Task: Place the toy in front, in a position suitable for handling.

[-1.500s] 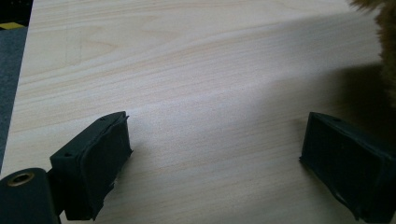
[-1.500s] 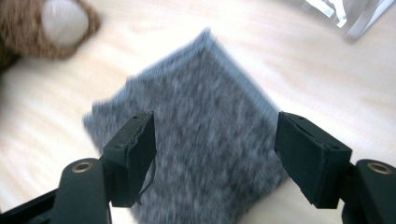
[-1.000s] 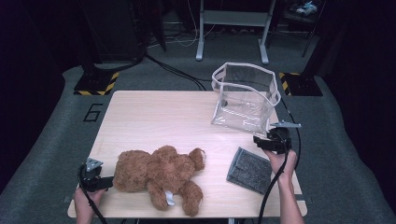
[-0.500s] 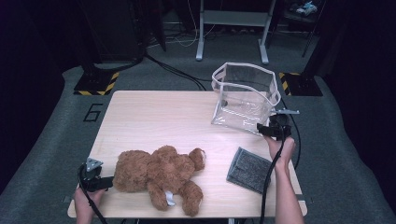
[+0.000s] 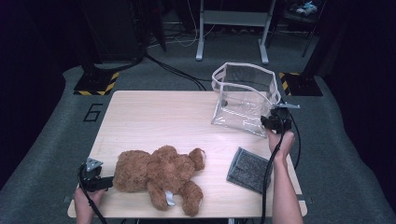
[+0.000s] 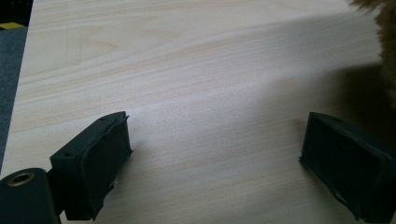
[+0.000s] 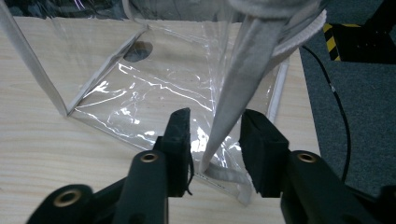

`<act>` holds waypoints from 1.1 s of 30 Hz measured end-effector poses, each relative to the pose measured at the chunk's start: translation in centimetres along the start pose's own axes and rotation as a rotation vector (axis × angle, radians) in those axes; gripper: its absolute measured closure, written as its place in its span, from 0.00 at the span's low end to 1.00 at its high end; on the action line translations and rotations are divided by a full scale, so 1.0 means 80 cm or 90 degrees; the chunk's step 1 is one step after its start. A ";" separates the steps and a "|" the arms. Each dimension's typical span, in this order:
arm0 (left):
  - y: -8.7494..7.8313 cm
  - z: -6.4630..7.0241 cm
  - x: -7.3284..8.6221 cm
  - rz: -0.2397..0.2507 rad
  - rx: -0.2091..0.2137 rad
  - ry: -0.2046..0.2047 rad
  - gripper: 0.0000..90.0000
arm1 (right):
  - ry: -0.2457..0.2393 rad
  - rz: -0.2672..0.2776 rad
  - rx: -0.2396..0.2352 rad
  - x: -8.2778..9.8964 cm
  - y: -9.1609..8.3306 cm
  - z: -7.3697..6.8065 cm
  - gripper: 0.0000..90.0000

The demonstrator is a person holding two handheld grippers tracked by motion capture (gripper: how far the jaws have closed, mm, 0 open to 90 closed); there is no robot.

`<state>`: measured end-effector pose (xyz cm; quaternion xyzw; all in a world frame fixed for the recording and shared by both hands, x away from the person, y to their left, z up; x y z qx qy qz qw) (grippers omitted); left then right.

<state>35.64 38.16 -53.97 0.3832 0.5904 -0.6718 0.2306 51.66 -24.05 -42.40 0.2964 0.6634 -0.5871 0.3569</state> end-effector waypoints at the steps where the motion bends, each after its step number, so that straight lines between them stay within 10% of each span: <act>1: 0.000 0.000 0.000 0.000 0.000 0.000 0.08 | -0.004 0.004 0.000 -0.001 0.001 0.000 0.75; 9: 0.000 0.000 0.000 0.000 0.000 0.000 0.08 | -0.012 0.010 -0.019 -0.002 0.004 -0.001 0.93; 33: 0.000 0.000 0.000 0.000 0.000 0.000 0.08 | -0.061 0.016 -0.079 0.010 -0.006 -0.040 0.96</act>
Point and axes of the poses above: each handheld gripper's, and its own axes: y roughly forward along the jaws, x roughly out of its underside, z roughly to its right, the point moved 1 cm from there along y, roughly forward along the jaws, and after that the axes turned 4 degrees about z, right-handed, at the moved point
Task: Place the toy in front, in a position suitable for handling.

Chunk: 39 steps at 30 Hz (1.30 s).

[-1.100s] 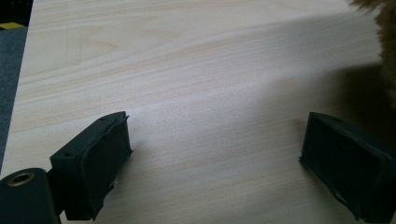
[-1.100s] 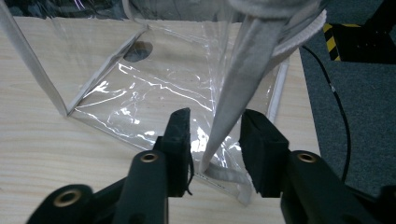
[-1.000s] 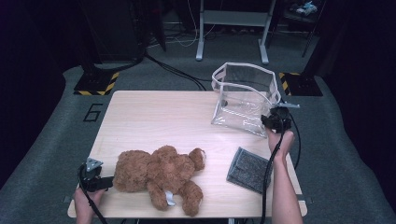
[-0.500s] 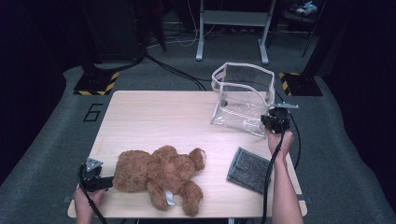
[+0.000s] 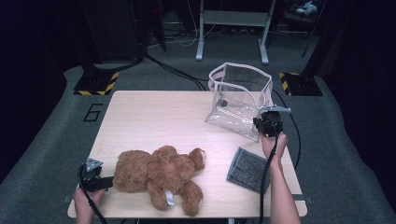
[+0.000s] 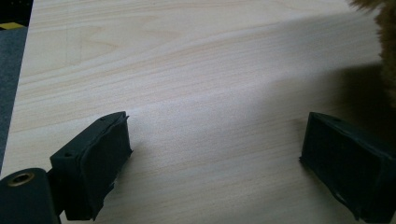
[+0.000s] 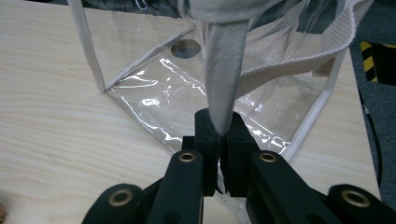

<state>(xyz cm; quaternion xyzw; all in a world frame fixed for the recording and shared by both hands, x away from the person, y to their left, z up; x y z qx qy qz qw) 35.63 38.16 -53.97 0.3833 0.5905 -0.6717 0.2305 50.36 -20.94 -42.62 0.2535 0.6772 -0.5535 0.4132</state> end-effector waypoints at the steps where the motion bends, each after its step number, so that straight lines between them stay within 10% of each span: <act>1: 0.000 0.000 0.000 0.000 0.000 0.000 0.08 | -0.001 -0.001 -0.002 0.000 0.000 -0.002 0.96; 39: 0.000 0.000 0.000 0.002 -0.002 0.004 0.08 | -0.082 -0.001 -0.127 -0.010 0.022 -0.120 0.96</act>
Point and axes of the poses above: each handheld gripper's, and its own axes: y roughly forward along the jaws, x roughly out of its underside, z roughly to its right, the point moved 1 cm from there along y, roughly forward along the jaws, and after that the axes turned 4 degrees about z, right-handed, at the moved point
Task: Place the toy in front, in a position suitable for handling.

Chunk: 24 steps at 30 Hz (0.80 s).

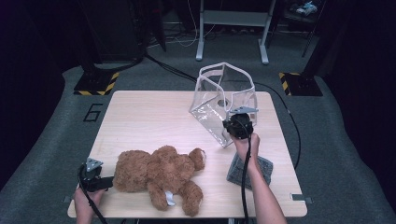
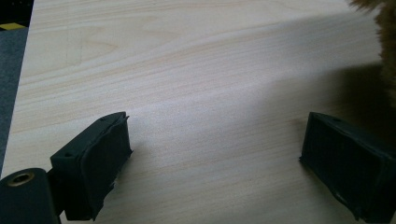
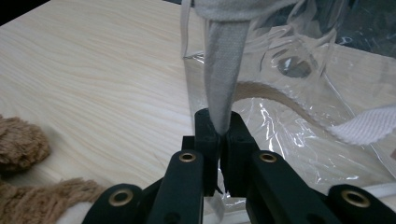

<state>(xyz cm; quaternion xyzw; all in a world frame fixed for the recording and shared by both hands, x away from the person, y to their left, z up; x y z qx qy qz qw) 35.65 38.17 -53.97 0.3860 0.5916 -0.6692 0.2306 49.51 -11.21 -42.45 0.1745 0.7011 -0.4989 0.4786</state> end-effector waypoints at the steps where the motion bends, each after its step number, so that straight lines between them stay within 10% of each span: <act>1: 0.000 0.000 0.000 0.000 0.000 0.000 0.08 | -0.002 -0.001 -0.004 -0.001 0.002 -0.004 0.96; 19: -0.001 0.000 0.000 -0.001 -0.001 0.002 0.09 | -0.042 -0.003 -0.066 -0.019 0.035 -0.065 0.96; 24: -0.001 0.000 0.000 -0.002 0.000 0.004 0.09 | -0.037 -0.007 -0.085 -0.019 0.032 -0.062 0.74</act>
Point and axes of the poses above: each handheld gripper's, and its own axes: y roughly forward along the jaws, x roughly out of its underside, z roughly to its right, the point moved 1 cm from there along y, roughly forward along the jaws, and after that the axes turned 4 degrees about z, right-handed, at the moved point
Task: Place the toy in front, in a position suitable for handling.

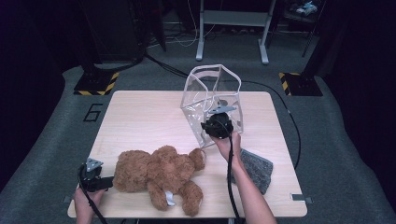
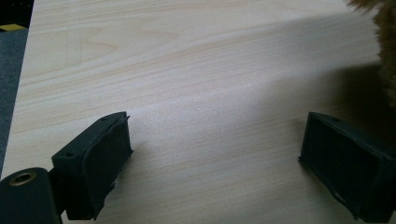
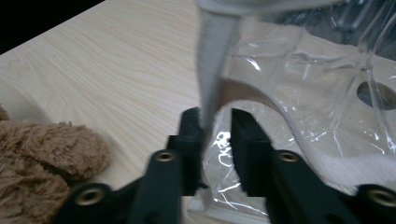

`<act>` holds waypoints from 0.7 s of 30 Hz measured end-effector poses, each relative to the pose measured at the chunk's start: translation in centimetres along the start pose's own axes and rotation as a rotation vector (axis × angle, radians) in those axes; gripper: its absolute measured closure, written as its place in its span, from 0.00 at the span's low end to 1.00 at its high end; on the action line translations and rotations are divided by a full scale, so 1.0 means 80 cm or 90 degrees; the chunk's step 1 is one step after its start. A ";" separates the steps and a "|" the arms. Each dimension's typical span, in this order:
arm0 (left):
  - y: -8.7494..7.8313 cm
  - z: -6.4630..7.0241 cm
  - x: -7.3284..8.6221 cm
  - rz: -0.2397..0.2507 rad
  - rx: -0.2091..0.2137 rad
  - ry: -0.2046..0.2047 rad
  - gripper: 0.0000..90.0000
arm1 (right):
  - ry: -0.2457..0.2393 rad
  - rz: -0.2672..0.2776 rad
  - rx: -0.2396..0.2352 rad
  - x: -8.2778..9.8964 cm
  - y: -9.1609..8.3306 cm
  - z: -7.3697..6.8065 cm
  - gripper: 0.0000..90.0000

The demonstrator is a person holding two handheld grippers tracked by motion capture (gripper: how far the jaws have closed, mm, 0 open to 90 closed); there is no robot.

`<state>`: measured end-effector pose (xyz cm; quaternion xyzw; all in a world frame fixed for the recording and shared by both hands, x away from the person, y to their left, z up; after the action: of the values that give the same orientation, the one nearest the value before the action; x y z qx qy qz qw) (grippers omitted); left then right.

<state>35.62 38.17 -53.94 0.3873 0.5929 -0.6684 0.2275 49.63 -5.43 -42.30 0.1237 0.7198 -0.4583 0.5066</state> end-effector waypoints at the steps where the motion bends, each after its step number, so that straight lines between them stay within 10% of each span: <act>1: 0.000 0.000 0.000 0.002 0.000 -0.001 0.09 | 0.000 0.000 -0.006 0.001 -0.003 0.002 0.67; 5: 0.000 0.000 0.000 0.001 -0.001 -0.002 0.09 | -0.016 -0.009 -0.004 0.008 -0.025 0.014 0.43; 21: 0.001 0.000 0.000 0.002 0.000 -0.006 0.09 | 0.042 0.009 0.083 0.021 -0.081 0.097 0.32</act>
<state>35.66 38.19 -53.97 0.3849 0.5912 -0.6700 0.2313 49.49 -15.51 -40.77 0.1767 0.7037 -0.4961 0.4769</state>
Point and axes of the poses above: each handheld gripper's, and its own axes: y roughly forward along the jaws, x roughly out of its underside, z roughly to its right, the point moved 1 cm from there along y, roughly forward along the jaws, and after that the axes turned 4 degrees about z, right-handed, at the moved point
